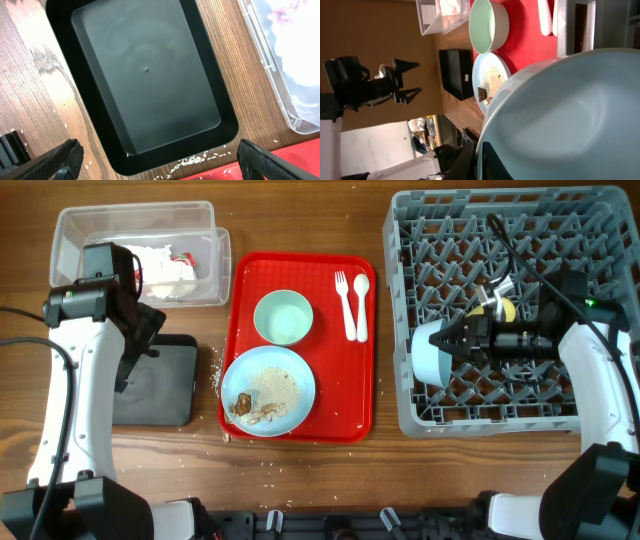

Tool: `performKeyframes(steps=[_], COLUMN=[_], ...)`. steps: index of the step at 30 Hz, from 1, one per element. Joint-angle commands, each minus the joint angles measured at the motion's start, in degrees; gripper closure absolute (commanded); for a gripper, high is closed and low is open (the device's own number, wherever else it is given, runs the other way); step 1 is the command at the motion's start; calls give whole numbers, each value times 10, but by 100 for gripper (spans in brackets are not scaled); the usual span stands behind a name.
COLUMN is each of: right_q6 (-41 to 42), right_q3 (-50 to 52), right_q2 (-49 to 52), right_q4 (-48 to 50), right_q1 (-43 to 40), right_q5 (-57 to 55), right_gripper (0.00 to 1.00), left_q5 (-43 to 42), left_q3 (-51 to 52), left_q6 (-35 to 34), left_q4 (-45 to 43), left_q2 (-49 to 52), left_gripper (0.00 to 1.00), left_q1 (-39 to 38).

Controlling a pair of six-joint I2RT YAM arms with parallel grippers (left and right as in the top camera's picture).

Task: Sort waste into correct bins and load items into the dishwasher rack
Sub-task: 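Carry the light-blue bowl over the dish rack, then lower the light-blue bowl into the rack and release it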

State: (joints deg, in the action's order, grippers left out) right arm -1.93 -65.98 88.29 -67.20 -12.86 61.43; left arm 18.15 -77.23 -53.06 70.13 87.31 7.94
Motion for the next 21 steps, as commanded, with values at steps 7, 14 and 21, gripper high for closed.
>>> performKeyframes(steps=[7,14,21], right_q6=[-28,-3,7], right_q3=[2,4,29], right_q2=[7,8,9], right_q4=[7,0,16], right_q1=[-3,-3,-2], right_q5=[148,76,66], right_gripper=[96,96,96], left_q5=[5,5,5], left_q3=[1,1,1], left_q6=[1,1,1], left_q4=[0,0,0], left_q2=[-10,-10,-10], left_gripper=[0,0,0], left_q1=[3,3,3])
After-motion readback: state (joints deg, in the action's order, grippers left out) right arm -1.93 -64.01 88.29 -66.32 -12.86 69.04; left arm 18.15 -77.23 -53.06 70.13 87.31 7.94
